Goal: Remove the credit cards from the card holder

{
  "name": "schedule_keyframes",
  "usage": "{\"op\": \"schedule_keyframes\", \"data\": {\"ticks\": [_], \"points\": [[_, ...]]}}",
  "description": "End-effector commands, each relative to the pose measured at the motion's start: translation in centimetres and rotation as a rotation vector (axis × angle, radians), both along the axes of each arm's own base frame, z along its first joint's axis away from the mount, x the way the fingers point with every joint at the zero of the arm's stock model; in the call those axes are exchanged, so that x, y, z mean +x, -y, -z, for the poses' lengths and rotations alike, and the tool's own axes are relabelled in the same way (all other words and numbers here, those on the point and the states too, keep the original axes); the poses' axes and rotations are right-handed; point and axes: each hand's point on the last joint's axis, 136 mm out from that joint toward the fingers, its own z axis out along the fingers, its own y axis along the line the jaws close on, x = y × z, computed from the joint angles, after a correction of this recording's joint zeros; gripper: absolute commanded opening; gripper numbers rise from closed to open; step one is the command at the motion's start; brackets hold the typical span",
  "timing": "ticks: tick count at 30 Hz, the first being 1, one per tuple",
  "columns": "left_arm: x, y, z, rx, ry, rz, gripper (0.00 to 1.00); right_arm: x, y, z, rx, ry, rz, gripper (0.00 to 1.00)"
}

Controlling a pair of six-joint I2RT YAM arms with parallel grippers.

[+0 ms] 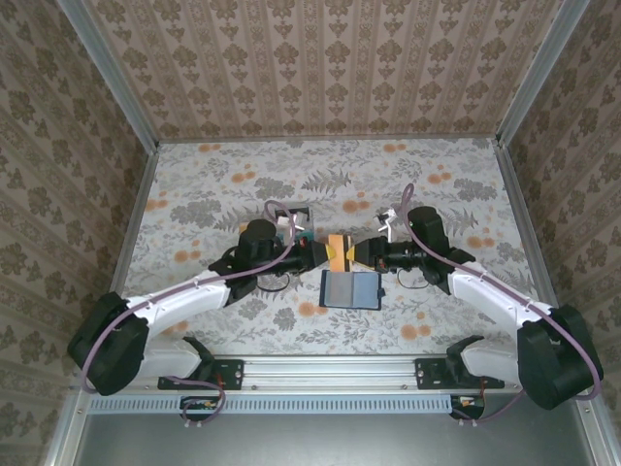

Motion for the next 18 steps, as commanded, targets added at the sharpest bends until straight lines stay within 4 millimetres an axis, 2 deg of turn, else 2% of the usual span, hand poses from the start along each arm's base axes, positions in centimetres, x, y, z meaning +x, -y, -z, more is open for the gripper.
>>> {"op": "schedule_keyframes", "data": {"ticks": [1,6,9,11,18], "points": [[-0.4,-0.2,-0.8,0.007,0.04,0.016,0.0,0.2,0.1,-0.5,-0.026,0.033,-0.001,0.6],[-0.2,-1.7,-0.1,0.113,0.057,0.01,0.0,0.5,0.9,-0.2,-0.083,0.048,0.035,0.81],[-0.1,-3.7,0.4,0.297,0.103,0.011,0.0,0.6,1.3,-0.5,-0.117,0.068,0.057,0.9],[0.1,-5.3,0.5,0.423,0.147,0.005,0.0,0.8,1.7,-0.8,-0.143,0.086,0.073,1.0],[3.0,-12.3,-0.3,0.852,0.383,-0.061,0.0,1.4,2.9,-1.6,-0.223,0.151,0.131,1.0]]}}
